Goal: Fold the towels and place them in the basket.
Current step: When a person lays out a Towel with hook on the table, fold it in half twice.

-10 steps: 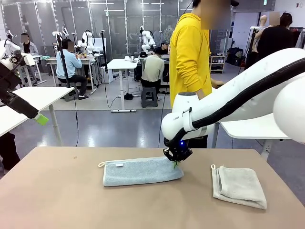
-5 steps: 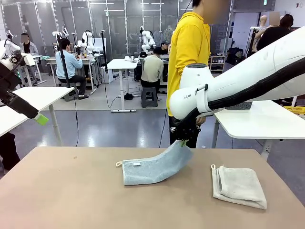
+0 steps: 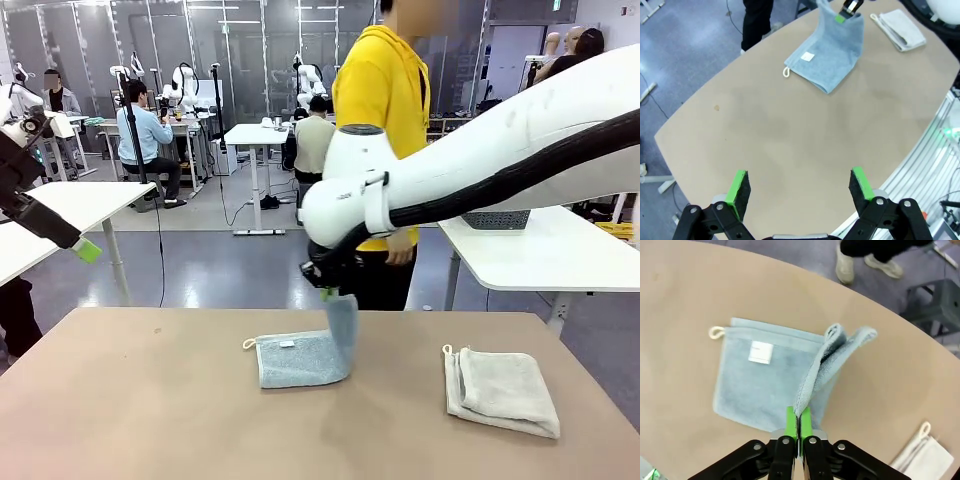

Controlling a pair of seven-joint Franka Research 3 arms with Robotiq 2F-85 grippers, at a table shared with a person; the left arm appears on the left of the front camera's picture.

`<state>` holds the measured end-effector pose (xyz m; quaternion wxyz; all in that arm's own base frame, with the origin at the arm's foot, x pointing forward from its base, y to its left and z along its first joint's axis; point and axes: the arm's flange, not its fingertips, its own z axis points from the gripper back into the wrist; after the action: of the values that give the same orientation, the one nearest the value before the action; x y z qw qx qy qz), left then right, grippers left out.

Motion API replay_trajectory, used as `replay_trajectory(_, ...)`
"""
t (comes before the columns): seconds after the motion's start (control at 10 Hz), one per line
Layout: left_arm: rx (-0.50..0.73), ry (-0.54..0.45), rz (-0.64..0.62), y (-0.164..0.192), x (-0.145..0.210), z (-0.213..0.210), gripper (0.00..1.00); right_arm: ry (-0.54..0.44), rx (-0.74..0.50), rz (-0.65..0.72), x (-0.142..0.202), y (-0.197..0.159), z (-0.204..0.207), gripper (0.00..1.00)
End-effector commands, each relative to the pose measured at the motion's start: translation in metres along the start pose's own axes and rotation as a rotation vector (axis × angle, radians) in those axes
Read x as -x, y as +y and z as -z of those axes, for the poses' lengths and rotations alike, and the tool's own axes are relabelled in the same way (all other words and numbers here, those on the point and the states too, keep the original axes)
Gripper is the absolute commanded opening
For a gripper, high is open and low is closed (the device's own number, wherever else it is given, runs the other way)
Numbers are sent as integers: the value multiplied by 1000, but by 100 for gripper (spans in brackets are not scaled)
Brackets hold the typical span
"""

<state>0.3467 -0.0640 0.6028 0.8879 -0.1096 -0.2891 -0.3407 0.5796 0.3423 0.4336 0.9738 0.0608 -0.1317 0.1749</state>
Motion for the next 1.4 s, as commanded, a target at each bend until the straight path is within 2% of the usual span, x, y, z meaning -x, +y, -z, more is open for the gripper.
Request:
replay_trajectory(0.0,-2,1,0,0,1,1,100,44,-38,-33,-17,5,14,0)
replay_trajectory(0.2,-2,1,0,0,1,1,100,117,-52,-51,-21,29,36,0)
replay_trajectory(0.6,-2,1,0,0,1,1,100,165,-87,-114,-16,70,53,0)
replay_trajectory(1.0,-2,1,0,0,1,1,100,217,-86,-111,-17,87,77,0)
replay_trajectory(1.1,-2,1,0,0,1,1,100,198,-81,-95,-20,89,81,0)
replay_trajectory(1.2,-2,1,0,0,1,1,100,202,-80,-89,-21,88,82,29)
replay_trajectory(1.3,-2,1,0,0,1,1,100,202,-82,-93,-21,89,81,37)
